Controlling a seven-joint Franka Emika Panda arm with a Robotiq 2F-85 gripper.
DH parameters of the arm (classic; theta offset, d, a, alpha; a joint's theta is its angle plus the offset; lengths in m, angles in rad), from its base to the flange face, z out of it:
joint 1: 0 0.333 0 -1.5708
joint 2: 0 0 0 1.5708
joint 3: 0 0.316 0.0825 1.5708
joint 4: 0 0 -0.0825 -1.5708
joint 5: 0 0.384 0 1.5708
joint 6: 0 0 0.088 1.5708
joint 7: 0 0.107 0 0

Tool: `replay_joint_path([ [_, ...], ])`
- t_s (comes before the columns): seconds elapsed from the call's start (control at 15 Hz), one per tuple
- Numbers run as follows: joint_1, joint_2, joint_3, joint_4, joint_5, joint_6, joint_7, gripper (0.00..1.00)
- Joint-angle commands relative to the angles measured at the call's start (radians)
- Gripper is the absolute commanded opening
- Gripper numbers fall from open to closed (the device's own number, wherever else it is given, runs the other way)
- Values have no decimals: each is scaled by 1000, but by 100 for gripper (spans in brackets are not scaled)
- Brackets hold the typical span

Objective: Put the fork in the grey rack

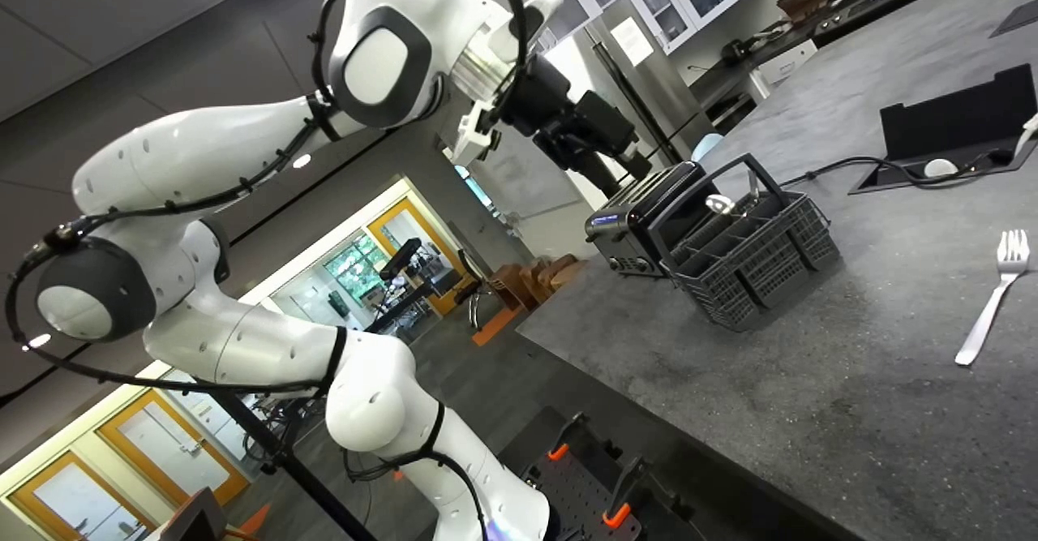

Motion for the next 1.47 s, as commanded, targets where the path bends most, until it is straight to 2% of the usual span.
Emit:
replay_joint_path([
  [0.0,0,229,-31,166,21,21,-107,100],
  [0.2,-6,364,-40,255,79,47,-196,100],
  [0.4,-37,493,-19,329,161,83,-269,100],
  [0.8,-152,727,60,462,245,160,-314,100],
  [0.93,-185,769,93,484,226,165,-280,100],
  [1.0,-192,716,107,434,204,156,-279,100],
  [1.07,-205,742,117,450,203,156,-278,100],
  [1.4,-215,770,124,479,201,156,-277,100],
])
